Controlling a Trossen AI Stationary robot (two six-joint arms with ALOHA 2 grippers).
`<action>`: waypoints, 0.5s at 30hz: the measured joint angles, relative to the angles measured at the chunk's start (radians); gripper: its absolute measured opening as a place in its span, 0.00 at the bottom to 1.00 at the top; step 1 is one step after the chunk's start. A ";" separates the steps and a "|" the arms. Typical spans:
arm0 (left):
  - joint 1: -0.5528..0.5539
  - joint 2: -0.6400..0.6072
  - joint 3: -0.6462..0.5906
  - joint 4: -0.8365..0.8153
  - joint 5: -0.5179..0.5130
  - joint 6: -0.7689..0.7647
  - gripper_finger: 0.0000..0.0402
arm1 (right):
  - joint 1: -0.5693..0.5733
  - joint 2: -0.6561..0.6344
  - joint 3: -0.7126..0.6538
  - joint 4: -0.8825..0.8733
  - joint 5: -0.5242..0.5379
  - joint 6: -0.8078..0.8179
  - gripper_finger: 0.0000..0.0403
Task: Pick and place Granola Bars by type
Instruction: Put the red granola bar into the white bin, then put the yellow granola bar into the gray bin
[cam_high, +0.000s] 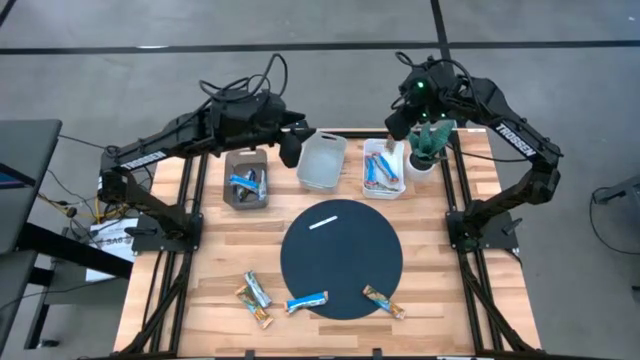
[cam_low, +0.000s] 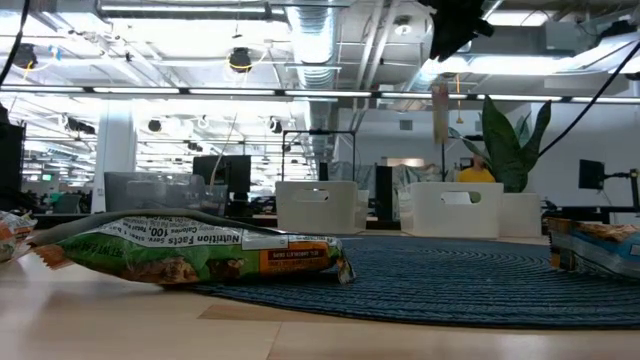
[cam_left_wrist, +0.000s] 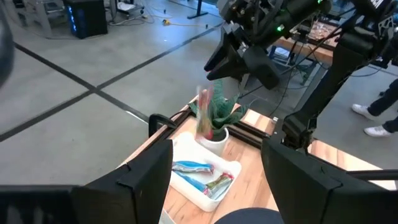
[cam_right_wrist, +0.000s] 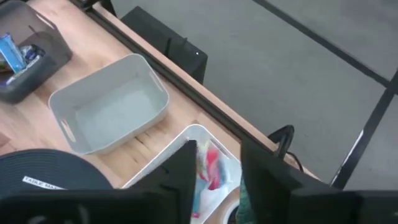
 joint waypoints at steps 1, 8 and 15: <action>0.000 0.000 0.000 -0.004 -0.003 -0.001 0.59 | 0.001 0.000 0.000 0.000 0.000 0.000 0.31; 0.000 0.000 0.000 -0.006 -0.008 -0.003 0.59 | 0.001 0.000 0.000 0.000 0.000 0.010 0.50; 0.000 -0.002 0.000 -0.043 0.058 -0.008 0.59 | 0.036 0.000 0.000 -0.003 -0.107 -0.016 0.58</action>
